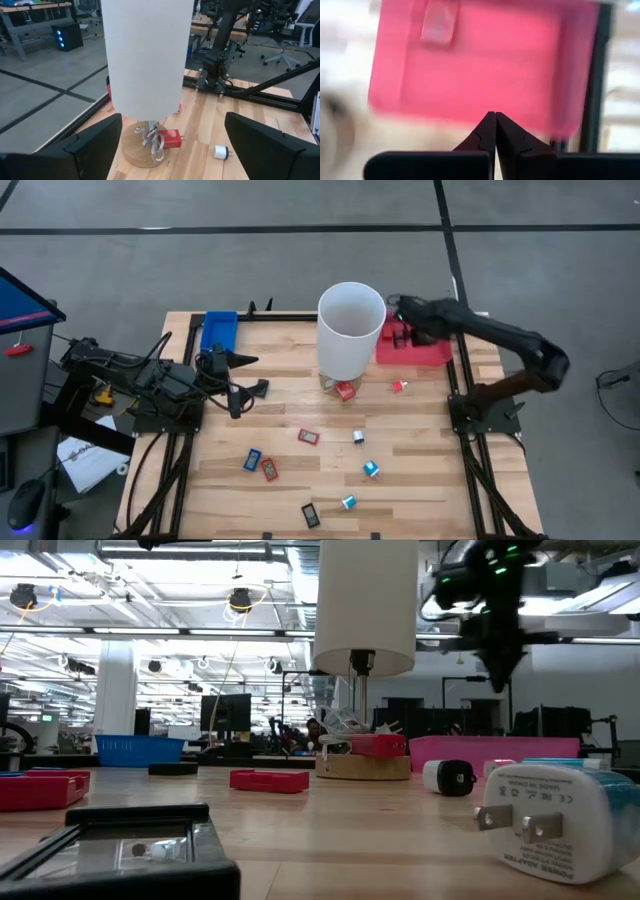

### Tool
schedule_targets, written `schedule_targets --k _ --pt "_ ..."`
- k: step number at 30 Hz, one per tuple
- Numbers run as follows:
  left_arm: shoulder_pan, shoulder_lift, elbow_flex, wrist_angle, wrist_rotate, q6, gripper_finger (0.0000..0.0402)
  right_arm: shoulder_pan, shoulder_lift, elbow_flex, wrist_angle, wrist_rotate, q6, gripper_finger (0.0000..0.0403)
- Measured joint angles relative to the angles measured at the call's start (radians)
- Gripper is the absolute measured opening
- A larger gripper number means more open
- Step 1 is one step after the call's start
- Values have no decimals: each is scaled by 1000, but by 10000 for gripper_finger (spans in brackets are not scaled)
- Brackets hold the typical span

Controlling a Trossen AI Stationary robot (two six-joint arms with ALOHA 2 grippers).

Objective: Pick & Place Office items
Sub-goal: Put the red charger adapter into the pink bin

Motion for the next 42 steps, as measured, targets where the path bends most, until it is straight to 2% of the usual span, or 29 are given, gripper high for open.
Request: schedule_targets --k 4,7,11,15,19,22,27,30,35,39,42 --pt "0 0 0 0 0 0 351 93 -185 -165 10 -117 94 0" --pt "0 0 0 0 19 6 351 228 -299 -247 1 -204 217 0" --pt "0 0 0 0 25 5 351 476 -412 -297 19 -200 432 0" --pt "0 0 0 0 25 3 351 737 -429 -299 60 -189 643 0" --pt "0 0 0 -15 30 -25 351 959 -375 -300 187 -130 760 0" --pt "0 0 0 -59 53 -50 351 1076 -309 -300 339 -95 807 0" --pt "-1 0 0 -231 225 -135 351 1194 -165 -284 588 -6 861 0" --pt "-17 0 0 -344 335 -182 351 1235 -69 -220 666 43 850 0" --pt "-96 0 0 -525 452 -241 351 1256 58 -46 659 118 784 0" --pt "-185 0 0 -654 465 -253 351 1261 130 110 556 204 744 0" --pt "-240 5 0 -682 480 -258 351 1263 169 212 457 225 741 0"
